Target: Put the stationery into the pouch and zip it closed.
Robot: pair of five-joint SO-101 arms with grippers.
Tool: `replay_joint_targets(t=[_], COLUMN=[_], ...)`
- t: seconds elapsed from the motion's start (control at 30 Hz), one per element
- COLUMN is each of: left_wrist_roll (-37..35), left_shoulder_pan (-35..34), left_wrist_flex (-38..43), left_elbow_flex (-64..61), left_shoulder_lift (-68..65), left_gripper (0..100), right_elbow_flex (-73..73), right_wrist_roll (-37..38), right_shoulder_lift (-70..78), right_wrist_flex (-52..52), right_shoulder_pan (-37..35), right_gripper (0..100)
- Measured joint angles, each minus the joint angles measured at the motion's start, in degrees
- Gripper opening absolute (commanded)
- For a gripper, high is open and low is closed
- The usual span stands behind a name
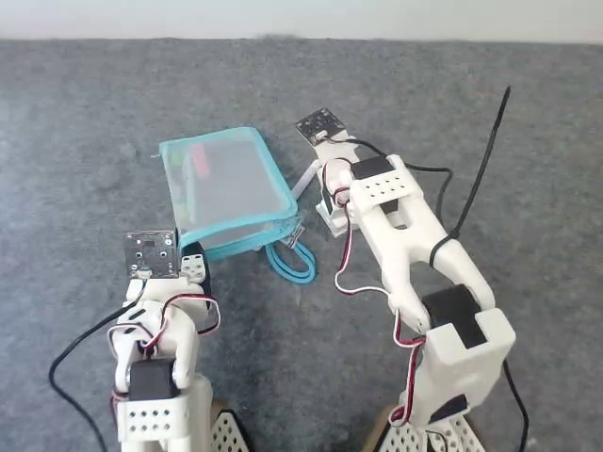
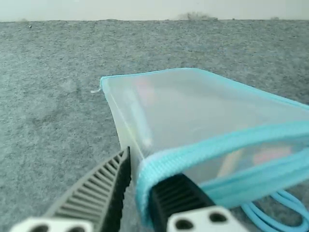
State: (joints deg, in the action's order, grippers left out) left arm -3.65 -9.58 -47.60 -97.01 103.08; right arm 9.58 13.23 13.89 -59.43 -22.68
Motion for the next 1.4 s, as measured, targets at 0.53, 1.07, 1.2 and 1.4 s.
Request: replay_joint_targets(t=[0.53,1.07,1.2,1.4], left_wrist_roll=[0.0,0.0,0.0,0.0], left_shoulder_pan=[0.0,0.0,0.0,0.0], left_wrist_flex=[0.0,0.0,0.0,0.0], left_elbow_flex=[0.0,0.0,0.0,0.0], left_shoulder_lift=[0.0,0.0,0.0,0.0], left_gripper=[1,1,1,1], right_elbow_flex=[0.0,-2.6,-2.8,-2.8], right_wrist_roll=[-0.1,0.0,0.0,0.0], right_shoulder_lift=[0.0,9.4,9.4,9.4], right_wrist_flex=[6.7,8.7,5.5,5.3], right_shoulder_pan=[0.0,-2.8,-2.8,-2.8], right_gripper=[26.7,26.4,26.3,19.9])
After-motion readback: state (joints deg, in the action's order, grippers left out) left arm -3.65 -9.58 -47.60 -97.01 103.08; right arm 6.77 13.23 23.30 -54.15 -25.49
